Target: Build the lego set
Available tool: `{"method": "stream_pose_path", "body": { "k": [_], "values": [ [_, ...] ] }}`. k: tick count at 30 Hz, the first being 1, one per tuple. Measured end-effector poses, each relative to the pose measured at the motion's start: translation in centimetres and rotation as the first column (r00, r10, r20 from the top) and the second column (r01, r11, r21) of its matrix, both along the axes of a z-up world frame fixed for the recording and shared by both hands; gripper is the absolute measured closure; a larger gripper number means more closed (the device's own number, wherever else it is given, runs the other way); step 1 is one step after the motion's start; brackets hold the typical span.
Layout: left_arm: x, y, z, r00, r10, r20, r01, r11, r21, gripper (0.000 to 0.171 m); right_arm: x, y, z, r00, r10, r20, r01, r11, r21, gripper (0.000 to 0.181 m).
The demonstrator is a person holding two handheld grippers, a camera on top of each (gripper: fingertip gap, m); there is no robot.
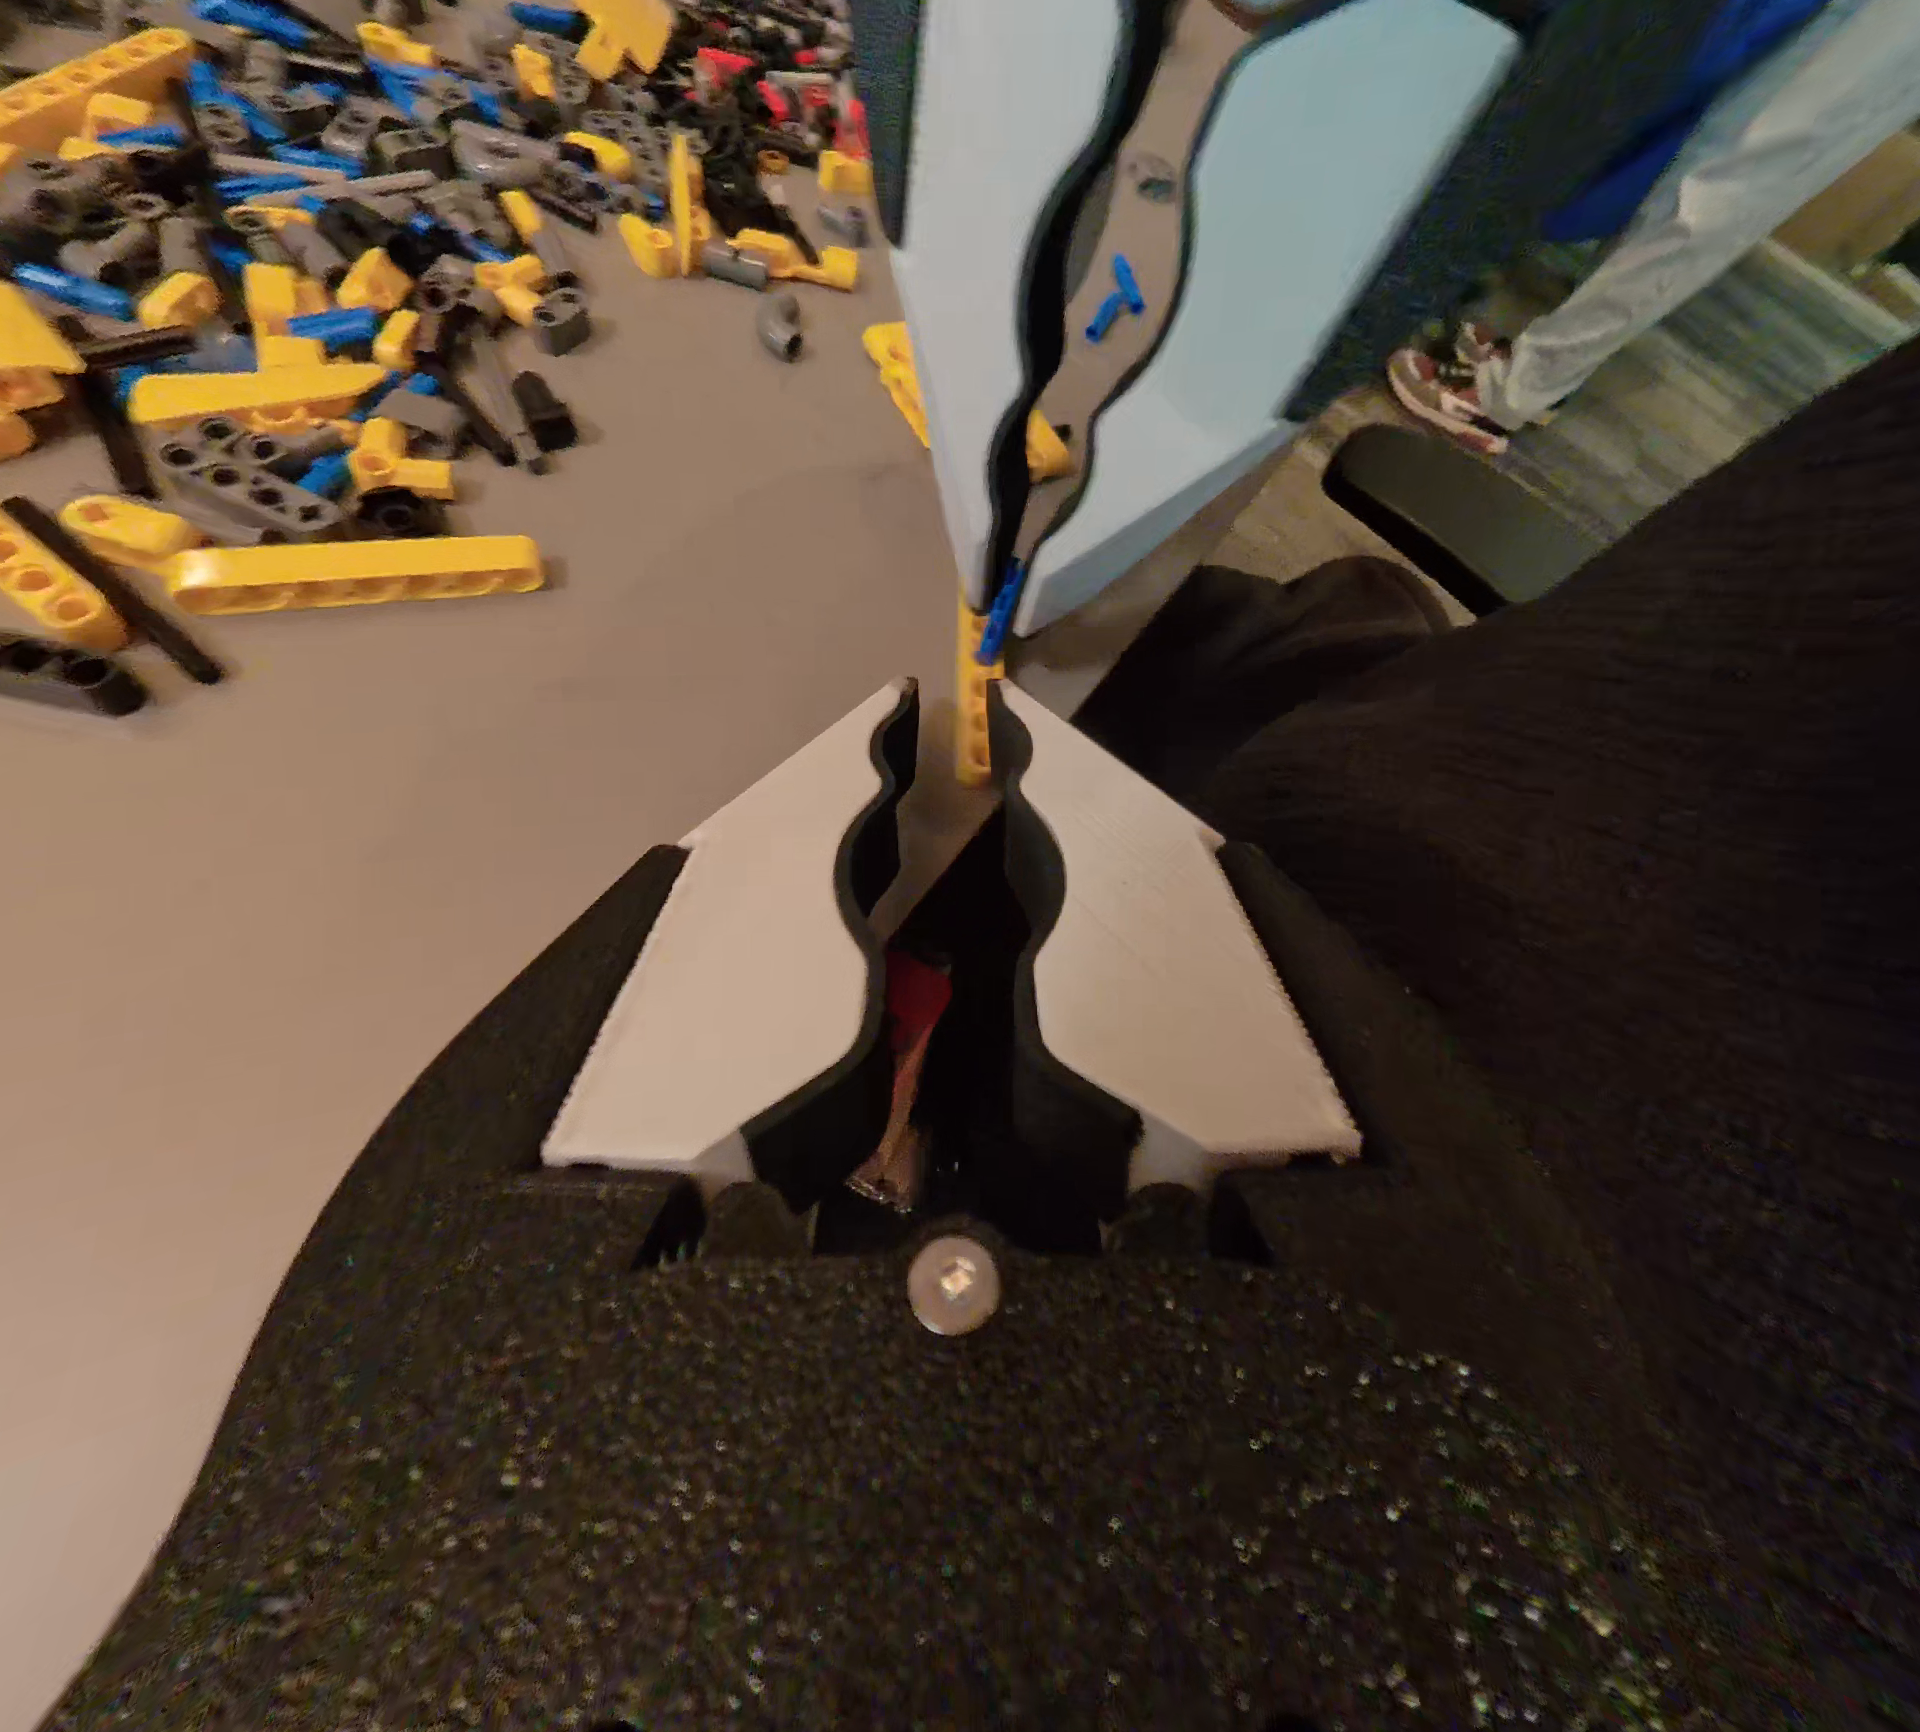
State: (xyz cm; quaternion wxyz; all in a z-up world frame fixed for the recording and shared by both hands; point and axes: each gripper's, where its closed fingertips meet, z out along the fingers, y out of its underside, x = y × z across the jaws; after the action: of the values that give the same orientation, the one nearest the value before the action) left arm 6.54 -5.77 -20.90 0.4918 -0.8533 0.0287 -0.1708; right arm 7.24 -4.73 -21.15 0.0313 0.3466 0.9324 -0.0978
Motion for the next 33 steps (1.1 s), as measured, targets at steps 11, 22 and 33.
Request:
{"method": "stream_pose_path", "body": {
  "k": [11,22,33],
  "values": [
    [1.4,-0.3,1.2,0.998,0.023,0.055,-0.028,0.996,0.089,0.152,0.4,0.4,0.7,0.995,-0.058,-0.082,0.054,0.997,-0.050,0.177],
    [1.4,-0.4,-1.1,0.976,0.162,-0.148,-0.148,0.984,0.099,0.150,0.6,-0.3,0.9,0.989,-0.073,-0.127,0.069,0.997,-0.040,0.177],
    [1.5,-0.3,-1.1,0.973,0.167,-0.157,-0.149,0.982,0.116,0.165,0.5,0.0,0.1,0.992,-0.049,-0.116,0.053,0.998,0.024,0.177]
  ]
}}
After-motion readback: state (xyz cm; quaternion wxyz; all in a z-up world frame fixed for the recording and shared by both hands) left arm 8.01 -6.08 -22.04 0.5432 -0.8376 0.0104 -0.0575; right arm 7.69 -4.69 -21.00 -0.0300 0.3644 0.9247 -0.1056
